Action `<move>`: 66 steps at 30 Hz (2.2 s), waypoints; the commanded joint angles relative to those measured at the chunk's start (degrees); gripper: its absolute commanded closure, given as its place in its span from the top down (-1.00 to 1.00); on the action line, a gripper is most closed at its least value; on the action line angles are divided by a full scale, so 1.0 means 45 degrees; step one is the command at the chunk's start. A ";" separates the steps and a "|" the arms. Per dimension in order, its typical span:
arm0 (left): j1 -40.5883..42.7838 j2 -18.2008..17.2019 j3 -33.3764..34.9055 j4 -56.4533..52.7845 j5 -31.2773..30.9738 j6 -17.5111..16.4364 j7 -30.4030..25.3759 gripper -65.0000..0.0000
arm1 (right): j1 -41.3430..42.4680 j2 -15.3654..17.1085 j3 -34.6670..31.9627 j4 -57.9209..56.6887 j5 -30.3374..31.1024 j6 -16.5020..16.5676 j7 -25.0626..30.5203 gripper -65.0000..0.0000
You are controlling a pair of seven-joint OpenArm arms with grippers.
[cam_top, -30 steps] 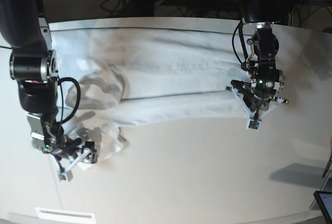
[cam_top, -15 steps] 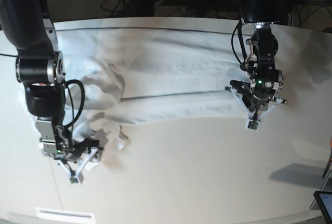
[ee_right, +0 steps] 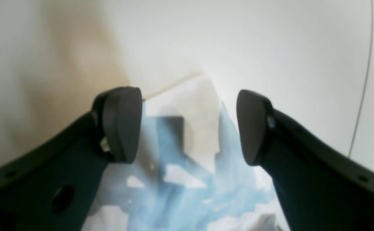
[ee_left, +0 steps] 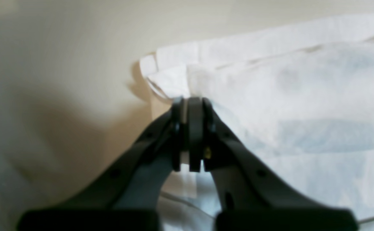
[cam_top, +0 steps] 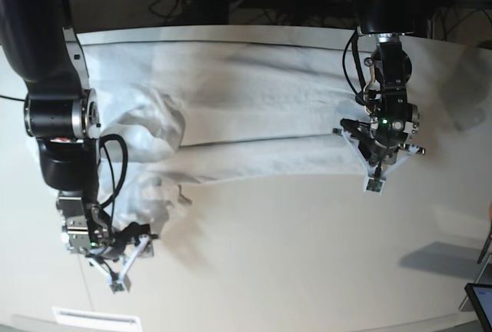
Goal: Fold the T-shirt properly
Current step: 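Grasp the hem end of the shirt with the right gripper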
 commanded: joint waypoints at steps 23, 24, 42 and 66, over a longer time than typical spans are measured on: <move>-0.0458 -0.0074 0.0050 0.0246 -0.0006 0.0072 -0.0142 -1.00 | -0.0864 -0.0663 0.0032 0.0091 0.0072 -0.0898 0.0258 0.34; -0.0439 -0.0074 0.0050 0.0246 -0.0006 0.0072 -0.0142 -1.00 | -0.0903 -0.0663 0.0032 0.0091 0.0072 -0.0898 0.0258 0.33; -0.0361 -0.0074 0.0050 0.0246 -0.0006 0.0072 -0.0142 -1.00 | -0.1060 -0.0663 0.0071 0.0188 0.0111 -0.0898 -0.0133 -1.00; -0.0341 -0.0074 0.0070 0.0890 0.0111 0.0072 -0.0122 -1.00 | -0.4283 -0.0917 0.1478 1.2750 0.0091 -0.0879 -0.7849 -1.00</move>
